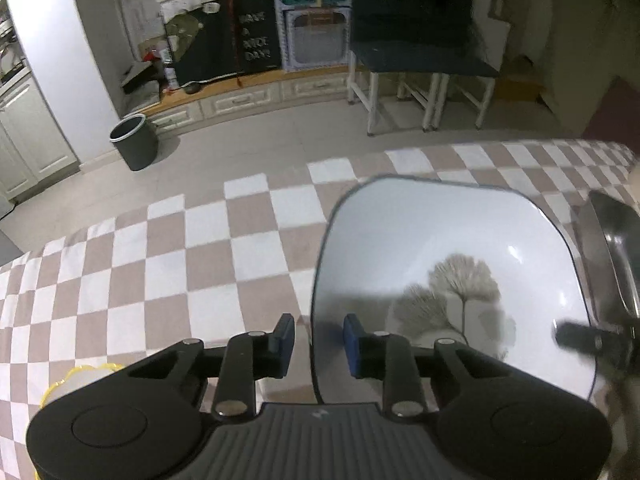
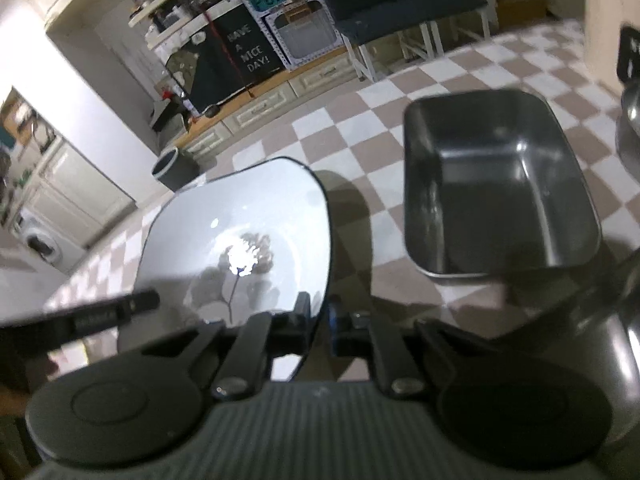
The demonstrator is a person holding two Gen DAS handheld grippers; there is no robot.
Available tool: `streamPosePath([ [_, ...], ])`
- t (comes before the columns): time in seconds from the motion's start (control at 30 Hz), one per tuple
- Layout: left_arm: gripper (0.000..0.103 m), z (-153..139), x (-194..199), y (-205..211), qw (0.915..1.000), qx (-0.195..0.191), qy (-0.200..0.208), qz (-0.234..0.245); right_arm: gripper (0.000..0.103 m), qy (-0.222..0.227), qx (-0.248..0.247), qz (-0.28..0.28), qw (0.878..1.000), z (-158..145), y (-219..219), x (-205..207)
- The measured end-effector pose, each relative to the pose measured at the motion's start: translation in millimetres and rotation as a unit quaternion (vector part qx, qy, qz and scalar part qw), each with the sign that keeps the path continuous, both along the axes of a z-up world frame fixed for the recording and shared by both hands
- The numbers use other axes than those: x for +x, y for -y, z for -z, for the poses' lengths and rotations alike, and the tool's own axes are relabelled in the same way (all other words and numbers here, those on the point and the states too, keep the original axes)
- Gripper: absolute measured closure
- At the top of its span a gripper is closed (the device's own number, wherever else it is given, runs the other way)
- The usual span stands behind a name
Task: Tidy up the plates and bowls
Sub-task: 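Lift the white plate with the left tool and carry it across the table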
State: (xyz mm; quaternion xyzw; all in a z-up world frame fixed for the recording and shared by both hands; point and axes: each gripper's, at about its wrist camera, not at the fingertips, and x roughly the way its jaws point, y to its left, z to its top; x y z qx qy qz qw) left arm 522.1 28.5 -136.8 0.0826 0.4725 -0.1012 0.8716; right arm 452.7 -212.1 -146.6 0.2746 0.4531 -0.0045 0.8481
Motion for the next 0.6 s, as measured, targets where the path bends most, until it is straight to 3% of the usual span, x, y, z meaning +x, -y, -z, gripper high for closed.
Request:
streamPosePath([
  [0.37, 0.075, -0.3, -20.5, -10.9, 0.9988, -0.037, -0.014, 0.027, 0.091, 0.019, 0.007, -0.01, 1.0, 3.2, 8.0, -0.9],
  [0.6, 0.08, 7.6, 14.0, -14.9, 0.9962, -0.083, -0.016, -0.021, 0.091, 0.015, 0.01, -0.005, 1.0, 6.7, 5.1, 6.5],
])
